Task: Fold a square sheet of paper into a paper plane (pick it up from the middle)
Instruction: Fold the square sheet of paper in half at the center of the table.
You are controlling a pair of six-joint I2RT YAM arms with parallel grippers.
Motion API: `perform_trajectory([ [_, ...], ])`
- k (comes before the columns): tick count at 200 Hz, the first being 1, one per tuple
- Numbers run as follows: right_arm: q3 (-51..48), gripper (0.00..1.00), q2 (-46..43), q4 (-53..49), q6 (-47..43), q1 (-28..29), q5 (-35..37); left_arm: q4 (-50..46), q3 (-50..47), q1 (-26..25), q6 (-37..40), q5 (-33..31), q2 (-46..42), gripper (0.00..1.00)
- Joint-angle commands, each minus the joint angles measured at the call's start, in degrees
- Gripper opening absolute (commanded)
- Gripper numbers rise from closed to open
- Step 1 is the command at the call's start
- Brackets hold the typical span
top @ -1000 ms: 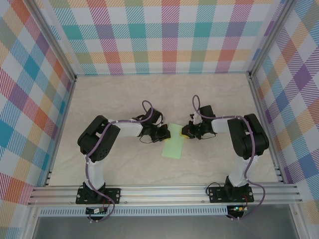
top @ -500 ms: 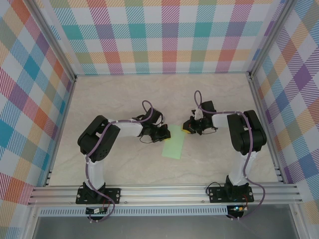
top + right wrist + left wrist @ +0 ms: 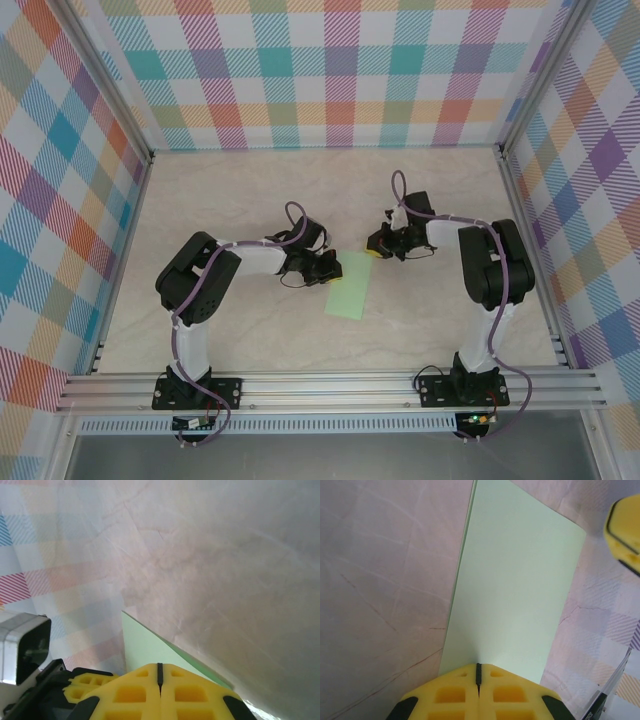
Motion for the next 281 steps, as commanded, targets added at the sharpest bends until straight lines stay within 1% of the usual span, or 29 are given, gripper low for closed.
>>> perform_trajectory([
  [1,0.45,0.0,0.8,-1.97,-1.47,-0.6,-0.55,-8.57,-2.23,-0.69,1.29,-5.09,3.09,0.0],
  [86,-0.83,0.0,5.74,-0.85,-0.76,-1.22,-0.24,-8.44,-1.75,-0.69,1.14,-4.73,2.84,0.0],
  [109,-0.53,0.0,3.25,-1.62,-0.9,-1.54,-1.47,-8.23,-1.5,-0.69,1.12,-4.32,2.39,0.0],
  [138,0.22,0.0,-3.54,-6.88,-2.52,-1.57,-0.42,-7.77,-0.89,-0.69,0.89,-3.31,-0.62,0.0],
  [147,0.1,0.03,-5.61,-8.74,-3.23,-1.57,-0.01,-7.78,-0.57,-0.69,0.91,-3.07,-2.12,0.0],
  [153,-0.29,0.05,-7.13,-9.59,-3.53,-1.52,0.3,-7.91,-0.27,-0.65,0.95,-3.03,-3.21,0.02],
  [163,-1.67,0.09,-9.53,-10.83,-3.51,-1.48,1.32,-8.89,0.21,-0.69,1.04,-3.51,-5.09,0.09],
  [176,-4.64,0.14,-12.56,-11.41,-2.83,-1.41,2.83,-9.96,0.38,-0.69,1.52,-4.26,-7.72,0.11],
  [196,-10.0,0.18,-17.17,-10.36,-0.86,-0.99,3.21,-11.2,-1.23,-0.69,1.53,-6.44,-11.88,0.19],
  [210,-13.14,0.22,-19.83,-9.69,0.35,0.19,3.99,-11.04,-3.33,-0.69,1.12,-7.63,-14.46,0.27],
  [220,-14.77,0.22,-21.3,-9.95,1.7,1.05,5.62,-10.9,-4.93,-0.67,0.83,-8.12,-15.99,0.3],
  [234,-16.81,0.22,-22.94,-9.26,3.45,2.41,6.6,-9.97,-7.21,-0.61,0.33,-8.24,-17.5,0.37],
  [267,-18.92,0.21,-24.82,-7.65,6.33,5.68,7.98,-4.68,-11.73,0.74,-2.62,-5.32,-18.04,0.44],
  [281,-18.97,0.24,-24.61,-7.44,6.75,6.61,7.89,-1.11,-12.95,1.45,-4.4,-3.19,-17.15,0.46],
])
